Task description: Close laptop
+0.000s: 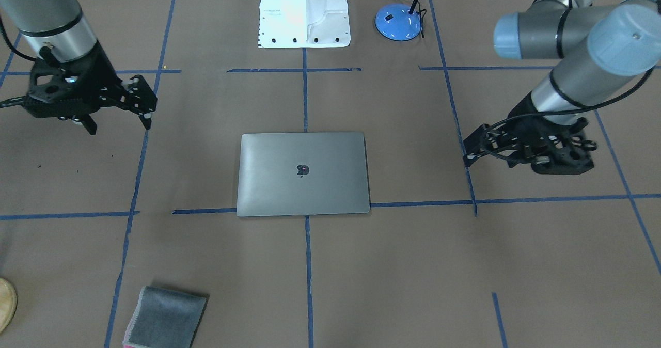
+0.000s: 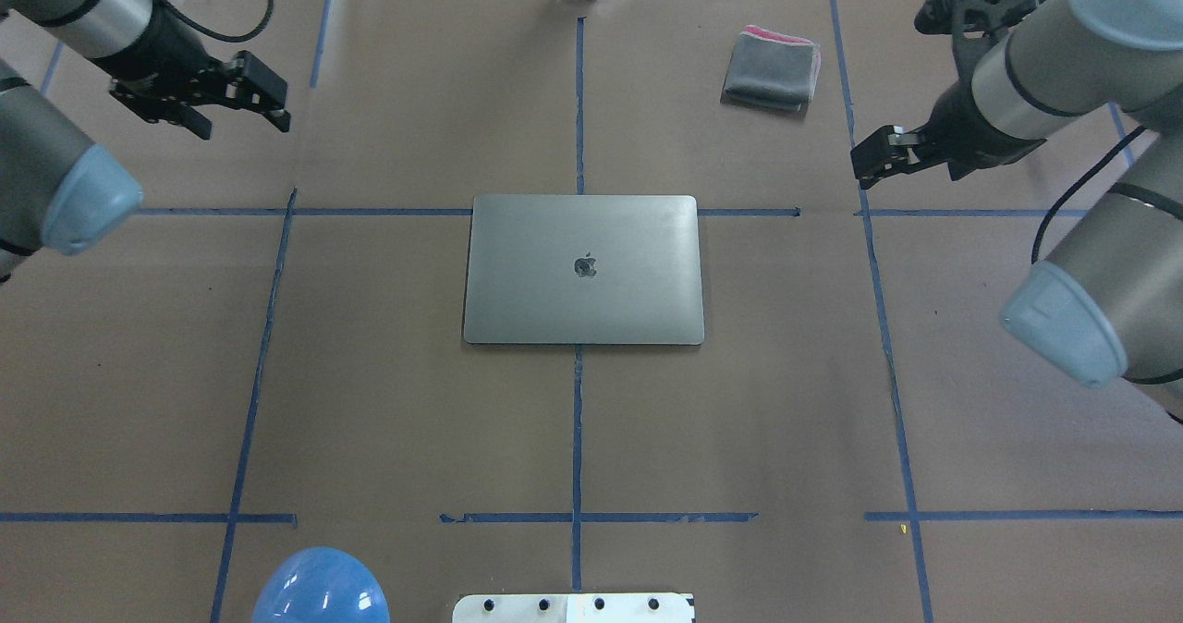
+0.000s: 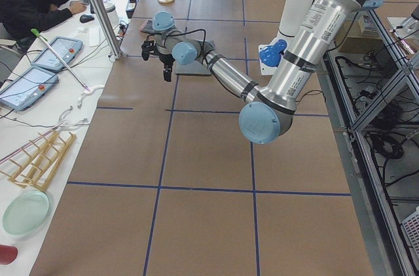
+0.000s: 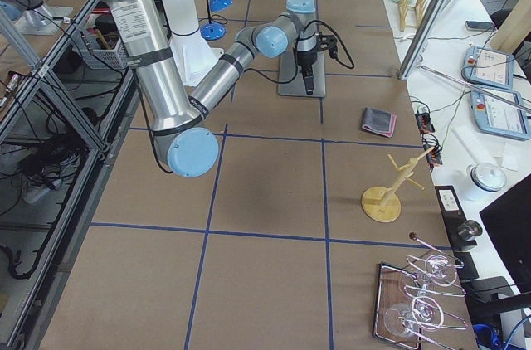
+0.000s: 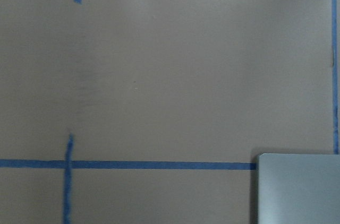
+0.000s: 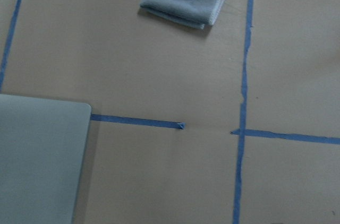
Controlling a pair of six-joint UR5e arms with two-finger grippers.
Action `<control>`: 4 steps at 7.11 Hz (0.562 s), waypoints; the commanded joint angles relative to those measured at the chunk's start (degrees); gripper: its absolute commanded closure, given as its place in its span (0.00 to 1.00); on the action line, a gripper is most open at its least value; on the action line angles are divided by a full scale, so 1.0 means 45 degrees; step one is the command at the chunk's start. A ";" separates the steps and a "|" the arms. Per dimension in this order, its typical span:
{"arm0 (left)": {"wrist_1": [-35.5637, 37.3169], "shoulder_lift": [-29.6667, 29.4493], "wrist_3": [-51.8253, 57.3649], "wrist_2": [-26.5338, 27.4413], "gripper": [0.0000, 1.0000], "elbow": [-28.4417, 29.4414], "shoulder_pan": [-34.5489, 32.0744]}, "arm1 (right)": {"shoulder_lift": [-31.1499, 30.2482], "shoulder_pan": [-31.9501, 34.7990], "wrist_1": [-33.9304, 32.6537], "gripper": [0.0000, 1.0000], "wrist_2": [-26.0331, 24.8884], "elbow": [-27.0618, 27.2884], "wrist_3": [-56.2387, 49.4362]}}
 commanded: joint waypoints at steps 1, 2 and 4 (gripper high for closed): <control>0.1604 0.2952 0.4063 -0.0054 0.00 -0.1864 -0.1540 | -0.2635 0.2208 0.0383 0.00 0.1745 0.0276 -0.3731; 0.1605 0.4282 0.5605 -0.0054 0.00 -0.2044 -0.2592 | -0.4002 0.3884 0.0384 0.00 0.3090 0.0160 -0.5726; 0.1585 0.5657 0.8710 -0.0054 0.00 -0.1560 -0.4450 | -0.5203 0.6914 0.0365 0.00 0.4544 -0.1666 -1.1112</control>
